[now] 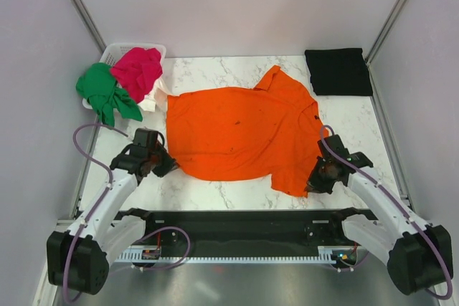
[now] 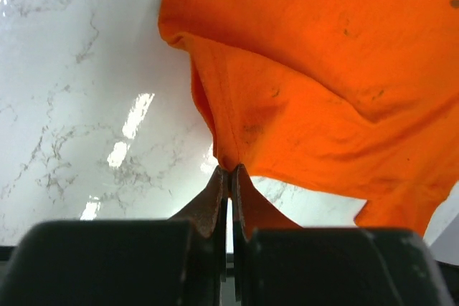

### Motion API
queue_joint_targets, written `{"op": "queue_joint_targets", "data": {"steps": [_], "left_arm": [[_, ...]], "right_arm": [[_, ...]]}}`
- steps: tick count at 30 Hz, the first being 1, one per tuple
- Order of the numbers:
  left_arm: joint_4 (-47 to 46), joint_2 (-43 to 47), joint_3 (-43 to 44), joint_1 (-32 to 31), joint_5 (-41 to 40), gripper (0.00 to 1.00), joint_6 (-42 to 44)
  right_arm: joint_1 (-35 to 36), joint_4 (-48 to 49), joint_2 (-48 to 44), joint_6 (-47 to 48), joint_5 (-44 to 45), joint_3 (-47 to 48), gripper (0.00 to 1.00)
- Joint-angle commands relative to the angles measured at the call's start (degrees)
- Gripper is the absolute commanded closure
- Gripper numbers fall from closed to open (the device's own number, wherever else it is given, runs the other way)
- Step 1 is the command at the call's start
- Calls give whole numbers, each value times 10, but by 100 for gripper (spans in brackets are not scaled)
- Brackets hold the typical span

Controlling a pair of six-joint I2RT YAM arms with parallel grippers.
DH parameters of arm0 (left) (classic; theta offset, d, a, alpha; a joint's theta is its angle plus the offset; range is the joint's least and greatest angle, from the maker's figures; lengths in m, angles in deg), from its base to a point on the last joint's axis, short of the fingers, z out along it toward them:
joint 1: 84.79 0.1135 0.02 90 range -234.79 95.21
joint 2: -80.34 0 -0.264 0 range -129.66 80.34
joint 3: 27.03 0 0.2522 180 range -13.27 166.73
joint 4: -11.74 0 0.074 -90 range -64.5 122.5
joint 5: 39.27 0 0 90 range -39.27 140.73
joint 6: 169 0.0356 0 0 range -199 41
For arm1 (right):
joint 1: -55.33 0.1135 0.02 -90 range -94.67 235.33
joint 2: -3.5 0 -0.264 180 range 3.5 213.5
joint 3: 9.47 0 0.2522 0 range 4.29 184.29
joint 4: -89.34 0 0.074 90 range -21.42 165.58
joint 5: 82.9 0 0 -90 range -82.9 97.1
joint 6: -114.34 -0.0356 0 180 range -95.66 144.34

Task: Fold and stack the t-shirts
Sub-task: Fold the tshirt

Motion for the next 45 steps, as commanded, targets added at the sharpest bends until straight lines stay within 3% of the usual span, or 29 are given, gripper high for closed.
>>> {"op": "queue_joint_targets", "data": {"steps": [1, 9, 14, 20, 30, 45], "left_arm": [[61, 22, 38, 3, 42, 98, 15], [162, 85, 69, 3, 75, 98, 15], [197, 82, 98, 3, 72, 98, 45], [186, -23, 152, 8, 45, 98, 97], [132, -193, 257, 72, 35, 98, 150], [92, -385, 340, 111, 21, 97, 182]], "right_arm": [[4, -65, -41, 12, 13, 62, 100], [4, -169, -123, 18, 11, 134, 100], [4, -194, -115, 26, 46, 187, 100], [4, -129, 0, 52, 88, 266, 100], [-15, -57, 242, 128, 132, 444, 100], [-40, -28, 470, 173, 126, 609, 100]]}}
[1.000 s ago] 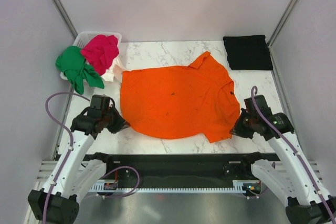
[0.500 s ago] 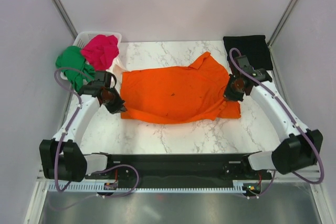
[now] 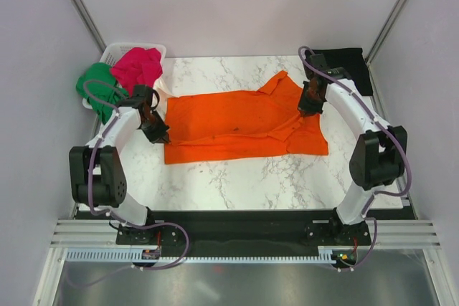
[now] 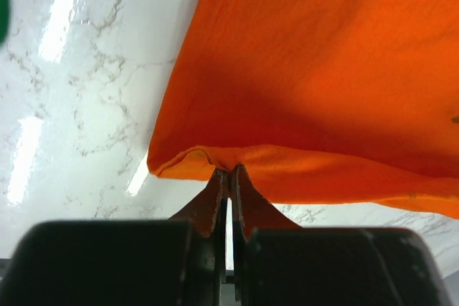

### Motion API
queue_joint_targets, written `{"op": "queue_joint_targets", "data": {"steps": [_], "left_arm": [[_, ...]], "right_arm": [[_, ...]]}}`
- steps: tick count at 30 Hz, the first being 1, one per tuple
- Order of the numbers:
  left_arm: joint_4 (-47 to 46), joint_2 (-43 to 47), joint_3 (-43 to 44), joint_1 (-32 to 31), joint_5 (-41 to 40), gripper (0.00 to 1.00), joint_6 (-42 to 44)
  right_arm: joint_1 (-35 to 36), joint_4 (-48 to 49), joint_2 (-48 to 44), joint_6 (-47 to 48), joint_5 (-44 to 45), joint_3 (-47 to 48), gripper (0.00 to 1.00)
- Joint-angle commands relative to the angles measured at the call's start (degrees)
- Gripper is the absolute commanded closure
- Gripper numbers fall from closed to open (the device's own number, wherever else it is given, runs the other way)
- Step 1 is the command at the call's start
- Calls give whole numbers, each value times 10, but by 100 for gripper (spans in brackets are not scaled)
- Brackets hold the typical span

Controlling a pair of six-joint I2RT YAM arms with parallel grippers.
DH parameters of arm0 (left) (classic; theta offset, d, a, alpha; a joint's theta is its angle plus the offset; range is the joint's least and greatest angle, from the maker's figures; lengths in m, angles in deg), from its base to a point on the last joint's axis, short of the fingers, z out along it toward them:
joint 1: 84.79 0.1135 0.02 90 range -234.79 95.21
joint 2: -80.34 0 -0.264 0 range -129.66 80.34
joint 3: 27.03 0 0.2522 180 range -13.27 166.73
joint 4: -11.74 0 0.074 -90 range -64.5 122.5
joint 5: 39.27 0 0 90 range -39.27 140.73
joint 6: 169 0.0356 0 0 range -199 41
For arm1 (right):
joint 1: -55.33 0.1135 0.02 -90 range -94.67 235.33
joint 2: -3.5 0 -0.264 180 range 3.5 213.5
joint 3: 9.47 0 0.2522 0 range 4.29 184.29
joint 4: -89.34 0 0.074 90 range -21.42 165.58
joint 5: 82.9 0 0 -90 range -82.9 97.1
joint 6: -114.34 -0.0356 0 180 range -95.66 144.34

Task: Fold and stack the t-shirts
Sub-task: Fold the tshirt

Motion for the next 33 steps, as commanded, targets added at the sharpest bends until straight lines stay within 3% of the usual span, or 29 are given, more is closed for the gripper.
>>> {"op": "queue_joint_targets", "data": {"steps": [1, 3, 5, 6, 7, 9, 12, 21, 25, 33], "left_arm": [[-19, -40, 39, 8, -6, 97, 31], [-20, -59, 53, 10, -2, 94, 33], [-21, -85, 69, 11, 16, 89, 43], [-21, -89, 71, 27, 23, 77, 47], [-22, -86, 71, 32, 35, 64, 49], [-22, -66, 64, 36, 34, 36, 48], [-21, -15, 41, 39, 16, 26, 47], [-110, 171, -152, 41, 37, 30, -32], [-162, 205, -234, 42, 65, 32, -73], [-235, 200, -299, 42, 74, 33, -99]], "right_arm": [[0, 16, 39, 15, 8, 53, 100], [-2, 15, 73, 25, 10, 92, 100], [-4, 9, 94, 38, 19, 121, 90], [-5, 1, 114, 53, 29, 155, 47], [-6, -14, 119, 60, 42, 167, 27], [-12, -24, 107, 67, 80, 171, 3], [-40, 1, 46, 62, 55, 84, 2], [-102, 121, -145, 14, -62, -257, 18], [-135, 162, -127, 24, -120, -309, 22], [-160, 207, -59, 21, -145, -328, 26]]}}
